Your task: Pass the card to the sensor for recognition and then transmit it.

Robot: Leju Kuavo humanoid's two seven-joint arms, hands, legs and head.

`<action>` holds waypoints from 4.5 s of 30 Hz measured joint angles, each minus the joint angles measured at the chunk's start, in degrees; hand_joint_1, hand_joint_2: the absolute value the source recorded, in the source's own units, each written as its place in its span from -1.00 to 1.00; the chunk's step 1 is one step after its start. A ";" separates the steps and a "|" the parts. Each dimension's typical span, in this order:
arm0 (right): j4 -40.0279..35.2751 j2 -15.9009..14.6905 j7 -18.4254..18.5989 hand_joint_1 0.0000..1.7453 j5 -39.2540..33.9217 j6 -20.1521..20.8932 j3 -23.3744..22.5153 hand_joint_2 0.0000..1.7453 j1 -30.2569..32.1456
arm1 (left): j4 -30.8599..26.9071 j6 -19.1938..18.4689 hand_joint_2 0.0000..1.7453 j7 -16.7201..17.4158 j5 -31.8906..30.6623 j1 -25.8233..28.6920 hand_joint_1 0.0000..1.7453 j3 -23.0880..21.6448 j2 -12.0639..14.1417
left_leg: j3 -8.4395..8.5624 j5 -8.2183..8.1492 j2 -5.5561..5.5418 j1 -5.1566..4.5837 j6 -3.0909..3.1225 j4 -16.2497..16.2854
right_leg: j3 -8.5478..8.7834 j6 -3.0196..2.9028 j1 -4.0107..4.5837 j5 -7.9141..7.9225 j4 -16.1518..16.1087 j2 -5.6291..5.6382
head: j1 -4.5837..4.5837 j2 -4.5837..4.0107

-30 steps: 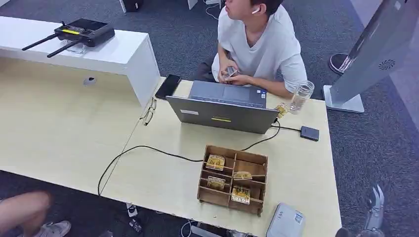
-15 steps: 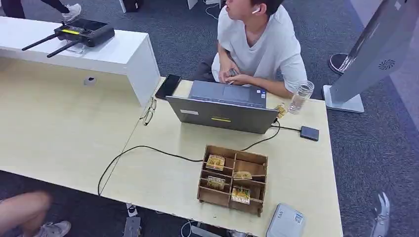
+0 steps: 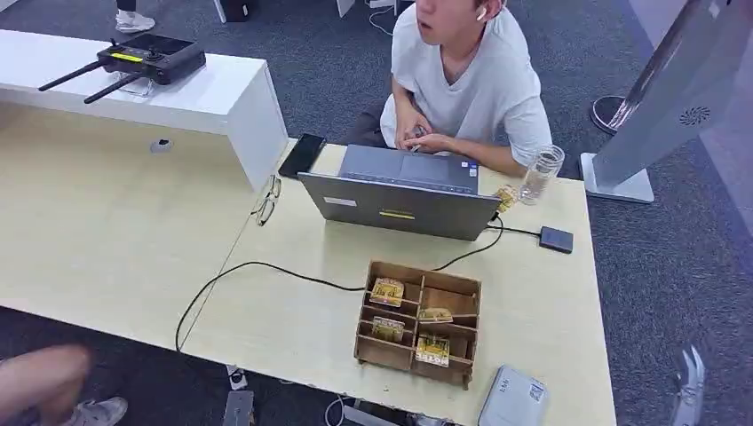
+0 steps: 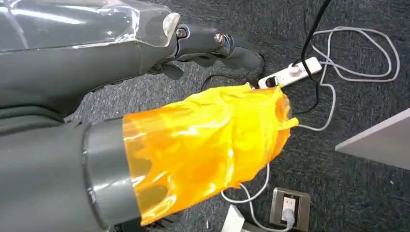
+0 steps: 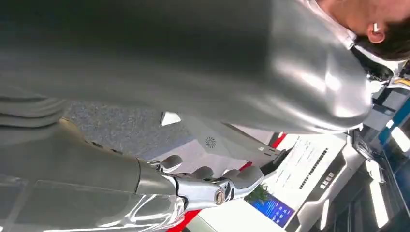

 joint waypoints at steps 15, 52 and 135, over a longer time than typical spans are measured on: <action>-0.79 -0.46 0.68 -1.00 0.50 -0.02 -0.66 -1.00 0.95 | 0.13 5.44 -1.00 2.86 -5.16 0.53 -1.00 -4.07 0.46 | 0.00 0.00 0.00 0.00 0.00 0.00 | -0.02 0.00 0.00 0.00 0.00 0.00 | 0.00 0.00; -5.79 3.83 -1.73 -1.00 3.91 -0.02 -4.79 -1.00 6.73 | -2.97 -0.79 -1.00 -5.27 7.06 0.64 -1.00 2.27 -1.36 | 0.00 -0.02 0.06 0.00 -0.02 -0.01 | -0.03 0.00 0.00 -0.01 -0.01 0.05 | -0.02 0.00; 11.39 -7.26 20.68 -1.00 29.97 2.14 18.03 1.00 -16.74 | -1.36 -17.92 -1.00 1.07 14.23 -1.06 -1.00 1.07 -0.31 | 0.02 -0.01 0.19 0.01 -0.02 -0.01 | -0.02 -0.01 0.01 0.00 0.00 0.15 | 0.00 0.00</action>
